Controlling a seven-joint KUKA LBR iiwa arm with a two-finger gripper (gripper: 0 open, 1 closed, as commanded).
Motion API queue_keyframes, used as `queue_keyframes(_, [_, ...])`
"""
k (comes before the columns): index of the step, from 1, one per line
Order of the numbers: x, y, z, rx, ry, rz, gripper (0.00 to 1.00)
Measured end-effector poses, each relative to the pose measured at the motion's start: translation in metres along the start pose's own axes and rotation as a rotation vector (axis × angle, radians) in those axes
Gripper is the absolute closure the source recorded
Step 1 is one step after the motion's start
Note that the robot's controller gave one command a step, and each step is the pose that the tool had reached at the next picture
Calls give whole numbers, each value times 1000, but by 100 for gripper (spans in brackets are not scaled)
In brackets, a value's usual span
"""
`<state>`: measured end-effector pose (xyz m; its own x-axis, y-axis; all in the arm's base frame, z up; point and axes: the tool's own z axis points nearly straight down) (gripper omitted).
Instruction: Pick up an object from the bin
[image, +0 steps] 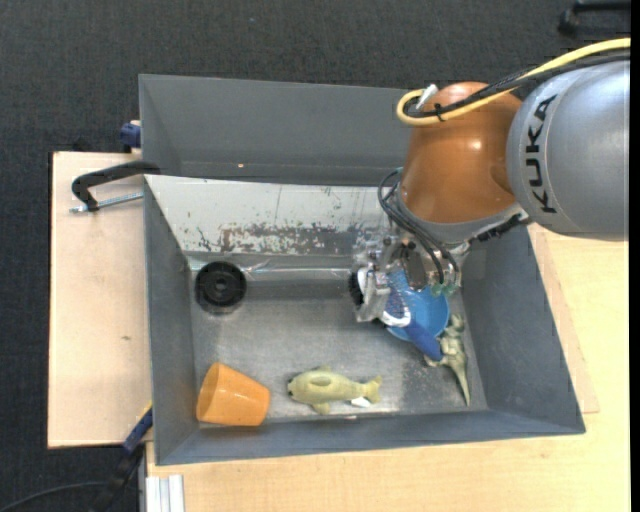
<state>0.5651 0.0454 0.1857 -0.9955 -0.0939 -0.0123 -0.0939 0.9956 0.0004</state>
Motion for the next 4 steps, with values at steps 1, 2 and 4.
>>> queue_keyframes(1, [13, 5, -92, 0, -3, -13, 100])
queue_keyframes(2, [32, 10, 21, 0, 19, 54, 100])
queue_keyframes(4, [44, 29, 117, -1, 18, -88, 0])
